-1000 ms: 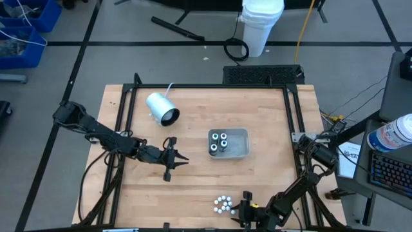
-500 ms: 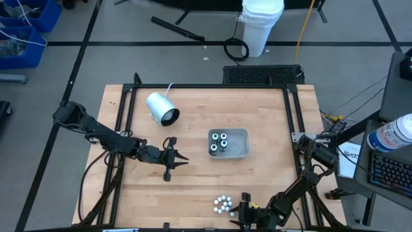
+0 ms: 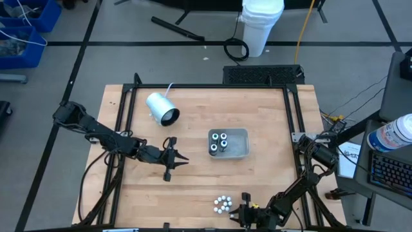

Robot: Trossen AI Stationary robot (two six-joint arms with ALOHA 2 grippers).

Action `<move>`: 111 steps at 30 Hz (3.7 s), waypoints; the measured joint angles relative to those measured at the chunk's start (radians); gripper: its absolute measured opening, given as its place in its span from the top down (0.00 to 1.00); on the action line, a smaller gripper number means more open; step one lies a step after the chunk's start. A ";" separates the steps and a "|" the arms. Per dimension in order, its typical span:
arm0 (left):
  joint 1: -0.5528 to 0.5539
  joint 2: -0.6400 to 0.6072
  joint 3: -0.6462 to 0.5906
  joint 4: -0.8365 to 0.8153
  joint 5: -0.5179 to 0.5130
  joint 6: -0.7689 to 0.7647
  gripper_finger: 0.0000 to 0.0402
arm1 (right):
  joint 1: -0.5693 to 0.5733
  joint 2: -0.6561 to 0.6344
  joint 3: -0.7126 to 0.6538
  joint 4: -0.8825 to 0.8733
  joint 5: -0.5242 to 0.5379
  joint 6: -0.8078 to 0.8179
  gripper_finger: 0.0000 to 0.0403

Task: Pick & Place food coloring
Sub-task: Put the small green food coloring bottle into the gray bin

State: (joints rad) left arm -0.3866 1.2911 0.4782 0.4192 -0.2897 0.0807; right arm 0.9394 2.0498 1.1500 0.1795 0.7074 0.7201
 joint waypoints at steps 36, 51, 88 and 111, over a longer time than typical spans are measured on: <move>0.000 0.000 0.000 -0.003 0.000 -0.002 0.84 | -0.216 -0.570 -0.124 -0.379 0.362 -0.326 0.85; -0.001 0.000 0.000 -0.005 0.004 -0.059 0.84 | -0.466 -0.631 -0.478 0.016 0.251 -0.186 0.85; -0.001 0.000 0.000 -0.013 0.003 -0.082 0.84 | -0.567 -0.510 -0.503 0.011 0.049 -0.229 0.85; -0.001 0.000 0.000 -0.012 0.003 -0.082 0.84 | -0.633 -0.510 -0.503 -0.040 0.019 -0.075 0.85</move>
State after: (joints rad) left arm -0.3878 1.2907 0.4782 0.4076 -0.2867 -0.0010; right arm 0.3061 1.5398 0.6468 0.1395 0.7268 0.6448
